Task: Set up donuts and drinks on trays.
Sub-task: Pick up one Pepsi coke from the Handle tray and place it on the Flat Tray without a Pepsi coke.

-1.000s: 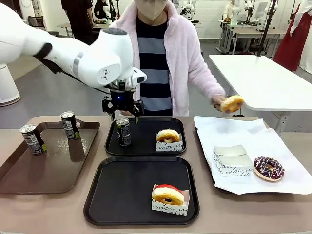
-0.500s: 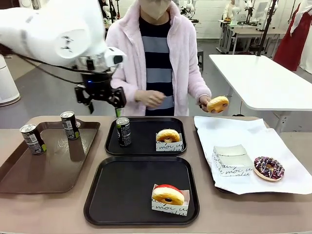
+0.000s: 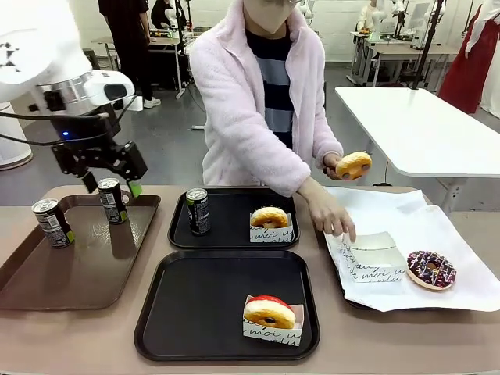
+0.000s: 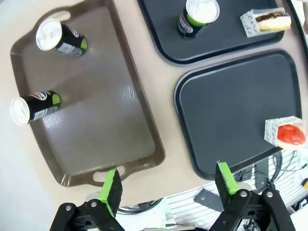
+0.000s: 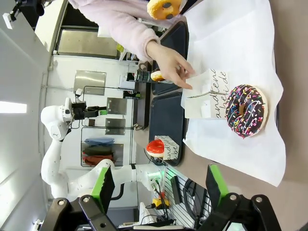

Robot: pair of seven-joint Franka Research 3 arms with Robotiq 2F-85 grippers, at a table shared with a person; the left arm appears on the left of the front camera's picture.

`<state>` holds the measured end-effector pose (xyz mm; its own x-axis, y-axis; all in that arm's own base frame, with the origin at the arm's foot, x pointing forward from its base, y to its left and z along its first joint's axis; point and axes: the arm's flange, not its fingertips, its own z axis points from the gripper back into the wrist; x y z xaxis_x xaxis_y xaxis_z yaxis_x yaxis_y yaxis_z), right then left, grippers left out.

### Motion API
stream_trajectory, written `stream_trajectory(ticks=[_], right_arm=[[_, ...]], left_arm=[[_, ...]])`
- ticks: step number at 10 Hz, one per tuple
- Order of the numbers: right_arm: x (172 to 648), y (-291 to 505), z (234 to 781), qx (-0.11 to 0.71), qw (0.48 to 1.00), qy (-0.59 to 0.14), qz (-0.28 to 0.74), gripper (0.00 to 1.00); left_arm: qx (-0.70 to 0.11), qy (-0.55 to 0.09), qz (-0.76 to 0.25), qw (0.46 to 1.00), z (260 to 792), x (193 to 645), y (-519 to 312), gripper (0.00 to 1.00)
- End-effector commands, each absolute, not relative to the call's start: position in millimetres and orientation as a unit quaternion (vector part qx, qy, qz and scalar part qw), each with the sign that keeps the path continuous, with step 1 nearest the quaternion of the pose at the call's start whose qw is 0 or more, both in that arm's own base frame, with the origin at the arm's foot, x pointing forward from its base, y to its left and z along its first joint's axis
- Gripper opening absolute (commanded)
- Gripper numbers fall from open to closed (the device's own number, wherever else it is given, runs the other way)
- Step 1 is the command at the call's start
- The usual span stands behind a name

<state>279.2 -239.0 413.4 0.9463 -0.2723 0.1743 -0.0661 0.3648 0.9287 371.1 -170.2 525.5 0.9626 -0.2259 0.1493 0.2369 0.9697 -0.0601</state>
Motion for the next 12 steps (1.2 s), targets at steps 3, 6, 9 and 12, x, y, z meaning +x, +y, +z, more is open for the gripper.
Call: stream_trajectory(ticks=[3,6,9,12], right_arm=[[279,-239,414,0.565,0.808,-0.153,-0.063,1.00],[279,-239,414,0.565,0.808,-0.153,-0.063,1.00],[279,-239,414,0.565,0.808,-0.153,-0.063,1.00],[279,-239,414,0.565,0.808,-0.153,-0.063,1.00]], left_arm=[[-0.036,-0.077,-0.113,0.990,527,378,-180,1.00],[-0.036,-0.077,-0.113,0.990,527,378,-180,1.00],[-0.035,-0.072,-0.121,0.989,526,375,-178,1.00],[-0.045,-0.093,-0.049,0.993,555,427,-84,1.00]])
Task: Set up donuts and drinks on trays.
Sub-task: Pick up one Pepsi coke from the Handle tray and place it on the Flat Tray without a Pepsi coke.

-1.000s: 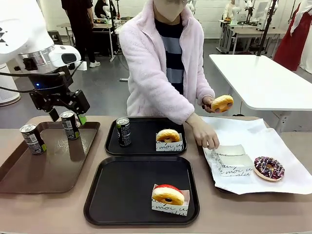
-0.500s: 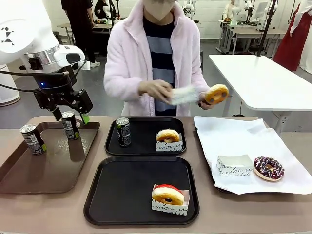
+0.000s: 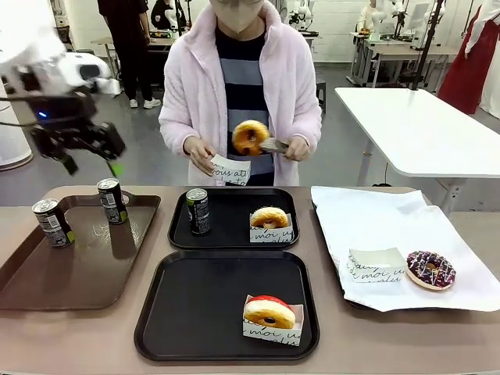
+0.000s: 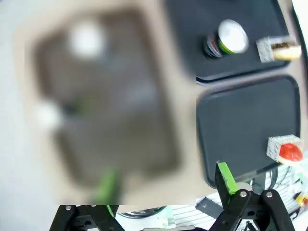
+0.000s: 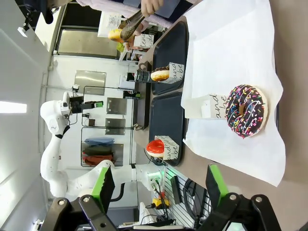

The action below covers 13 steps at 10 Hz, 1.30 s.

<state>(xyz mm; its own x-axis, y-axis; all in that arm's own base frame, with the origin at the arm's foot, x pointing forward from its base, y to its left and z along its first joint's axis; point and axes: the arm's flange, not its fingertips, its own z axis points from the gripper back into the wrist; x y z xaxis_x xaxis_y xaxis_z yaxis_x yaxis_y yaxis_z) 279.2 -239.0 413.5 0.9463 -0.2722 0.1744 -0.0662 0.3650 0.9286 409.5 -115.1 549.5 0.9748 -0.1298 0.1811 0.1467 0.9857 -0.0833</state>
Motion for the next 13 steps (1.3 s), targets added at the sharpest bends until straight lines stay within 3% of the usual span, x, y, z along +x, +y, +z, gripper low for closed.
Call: stream_trajectory(ticks=[1,5,13], right_arm=[[279,-239,414,0.565,0.808,-0.153,-0.063,1.00],[279,-239,414,0.565,0.808,-0.153,-0.063,1.00],[279,-239,414,0.565,0.808,-0.153,-0.063,1.00]], left_arm=[[-0.043,-0.092,-0.021,0.995,562,446,-47,1.00],[0.016,-0.072,0.067,0.995,536,474,51,1.00],[0.006,-0.051,0.066,0.997,510,478,63,1.00]])
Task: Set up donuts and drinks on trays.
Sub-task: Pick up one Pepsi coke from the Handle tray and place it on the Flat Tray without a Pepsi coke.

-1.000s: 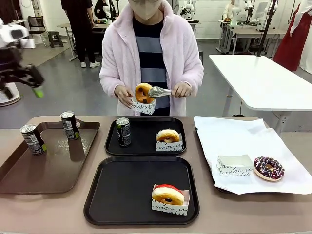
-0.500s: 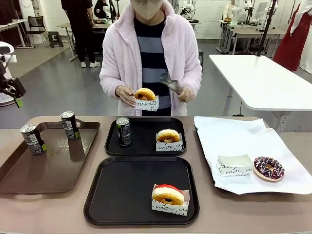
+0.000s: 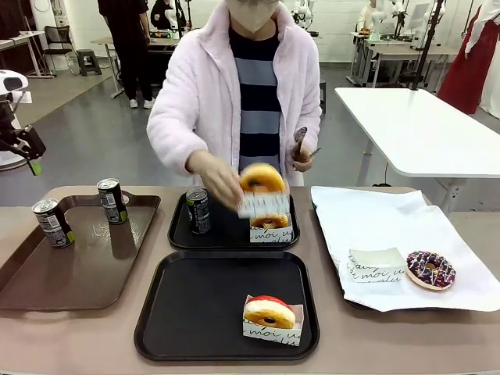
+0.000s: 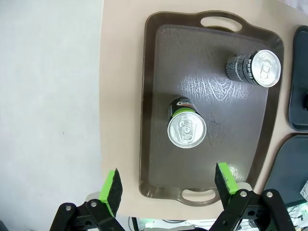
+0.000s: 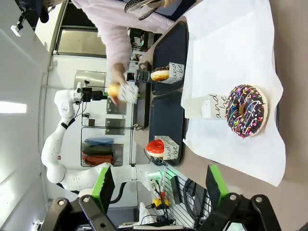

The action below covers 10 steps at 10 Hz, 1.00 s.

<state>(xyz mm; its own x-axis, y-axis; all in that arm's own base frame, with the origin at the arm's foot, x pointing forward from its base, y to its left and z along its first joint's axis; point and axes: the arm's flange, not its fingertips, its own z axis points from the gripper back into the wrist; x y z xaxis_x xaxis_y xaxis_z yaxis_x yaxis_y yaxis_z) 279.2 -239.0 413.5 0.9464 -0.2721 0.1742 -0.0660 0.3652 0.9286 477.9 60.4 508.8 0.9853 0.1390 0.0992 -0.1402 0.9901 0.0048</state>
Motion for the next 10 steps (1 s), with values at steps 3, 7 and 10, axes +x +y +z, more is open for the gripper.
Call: stream_trajectory(ticks=[3,7,10], right_arm=[[279,-239,414,0.565,0.808,-0.153,-0.063,1.00],[279,-239,414,0.565,0.808,-0.153,-0.063,1.00],[279,-239,414,0.565,0.808,-0.153,-0.063,1.00]], left_arm=[[0.006,-0.049,0.070,0.996,509,478,61,1.00],[0.004,-0.046,0.030,0.998,448,475,53,1.00],[-0.019,-0.051,0.019,0.998,438,472,43,1.00]])
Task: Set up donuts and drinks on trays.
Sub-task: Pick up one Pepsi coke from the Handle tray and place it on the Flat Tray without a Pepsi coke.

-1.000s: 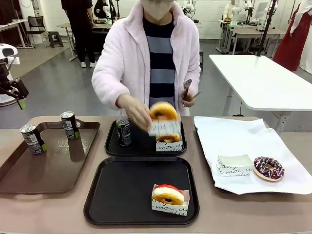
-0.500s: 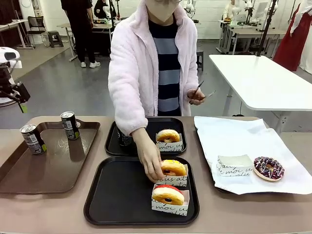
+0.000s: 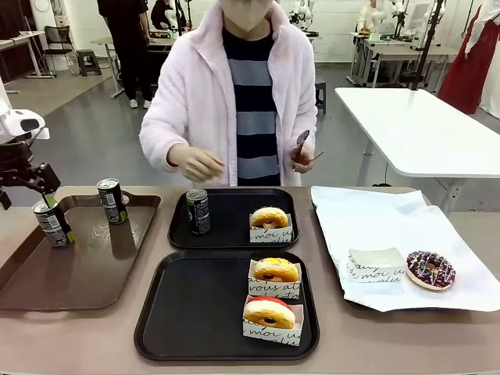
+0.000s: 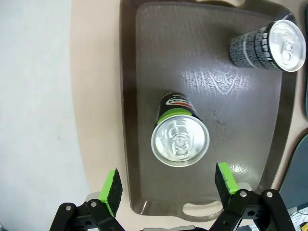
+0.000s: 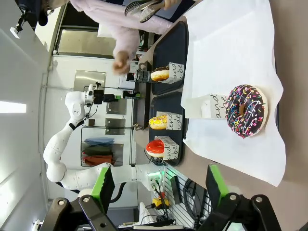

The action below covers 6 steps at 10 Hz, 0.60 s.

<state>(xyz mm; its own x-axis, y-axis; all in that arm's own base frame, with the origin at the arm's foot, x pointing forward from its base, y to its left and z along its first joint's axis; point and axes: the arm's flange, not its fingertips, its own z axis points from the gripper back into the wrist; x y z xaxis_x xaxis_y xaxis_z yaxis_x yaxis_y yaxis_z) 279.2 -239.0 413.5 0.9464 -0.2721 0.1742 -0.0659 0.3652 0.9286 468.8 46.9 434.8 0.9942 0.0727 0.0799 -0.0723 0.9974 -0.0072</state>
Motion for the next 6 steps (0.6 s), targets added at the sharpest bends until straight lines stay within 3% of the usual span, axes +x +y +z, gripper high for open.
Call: stream_trajectory(ticks=[1,6], right_arm=[[279,-239,414,0.565,0.808,-0.153,-0.063,1.00],[279,-239,414,0.565,0.808,-0.153,-0.063,1.00]], left_arm=[[-0.027,-0.054,0.022,0.998,435,466,40,1.00],[-0.006,-0.030,0.020,0.999,409,481,25,1.00]])
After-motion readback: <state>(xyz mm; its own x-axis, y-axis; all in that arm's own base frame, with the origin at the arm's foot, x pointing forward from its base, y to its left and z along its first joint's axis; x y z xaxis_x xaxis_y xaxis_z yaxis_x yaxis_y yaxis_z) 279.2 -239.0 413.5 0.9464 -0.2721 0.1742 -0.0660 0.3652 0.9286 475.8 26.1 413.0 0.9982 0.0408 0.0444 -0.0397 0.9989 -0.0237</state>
